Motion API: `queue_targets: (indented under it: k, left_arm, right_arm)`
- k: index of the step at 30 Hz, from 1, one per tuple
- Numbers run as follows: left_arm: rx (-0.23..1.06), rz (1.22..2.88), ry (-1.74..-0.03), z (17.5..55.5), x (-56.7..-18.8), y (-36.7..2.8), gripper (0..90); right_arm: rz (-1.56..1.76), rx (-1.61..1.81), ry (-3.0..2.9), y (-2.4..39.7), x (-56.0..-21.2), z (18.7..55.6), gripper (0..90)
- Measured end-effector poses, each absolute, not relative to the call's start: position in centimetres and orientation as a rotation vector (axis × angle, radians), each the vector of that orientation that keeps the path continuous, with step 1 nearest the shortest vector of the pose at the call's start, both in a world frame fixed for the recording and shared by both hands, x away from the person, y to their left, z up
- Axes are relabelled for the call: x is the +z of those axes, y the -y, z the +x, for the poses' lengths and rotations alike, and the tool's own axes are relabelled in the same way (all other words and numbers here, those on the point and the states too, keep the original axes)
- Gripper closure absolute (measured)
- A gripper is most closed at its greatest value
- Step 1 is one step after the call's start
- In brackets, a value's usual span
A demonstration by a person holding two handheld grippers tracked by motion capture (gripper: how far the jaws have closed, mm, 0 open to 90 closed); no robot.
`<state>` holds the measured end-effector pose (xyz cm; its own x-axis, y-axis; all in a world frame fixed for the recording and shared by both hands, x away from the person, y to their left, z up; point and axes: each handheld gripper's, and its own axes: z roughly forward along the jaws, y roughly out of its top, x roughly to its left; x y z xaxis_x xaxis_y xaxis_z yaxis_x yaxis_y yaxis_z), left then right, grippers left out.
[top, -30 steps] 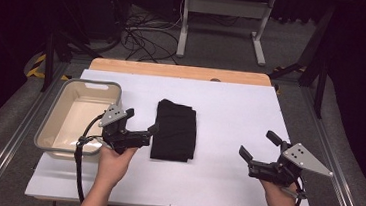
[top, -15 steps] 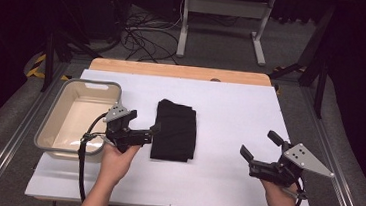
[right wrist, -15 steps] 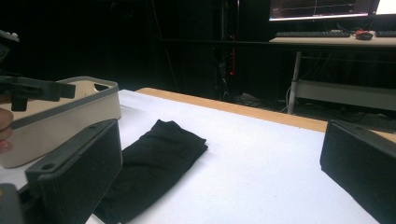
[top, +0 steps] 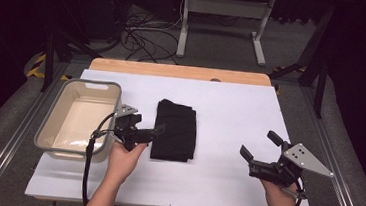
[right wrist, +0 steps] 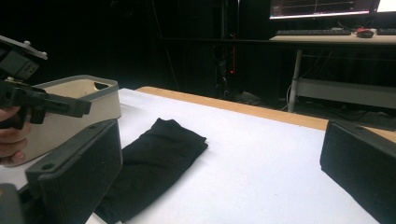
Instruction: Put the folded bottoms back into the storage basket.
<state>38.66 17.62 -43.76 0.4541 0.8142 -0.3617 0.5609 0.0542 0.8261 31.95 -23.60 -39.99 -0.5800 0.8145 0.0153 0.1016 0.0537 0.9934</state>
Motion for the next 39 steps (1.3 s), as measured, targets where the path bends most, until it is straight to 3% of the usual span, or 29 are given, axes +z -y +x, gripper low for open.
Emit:
queue_targets:
  k: [5,13,39]
  left_arm:
    - [0.182,1.619,-1.228,39.4,-44.2,-17.6,1.6]
    - [0.107,1.636,-1.27,40.4,-44.7,-17.3,3.4]
    - [0.024,1.652,-1.375,42.4,-45.6,-16.9,1.7]
  right_arm:
    - [0.928,1.578,-1.755,23.7,-40.1,32.1,0.0]
    - [0.914,1.576,-1.767,23.4,-40.2,32.0,0.0]
    - [0.923,1.581,-1.772,23.6,-40.1,32.1,0.0]
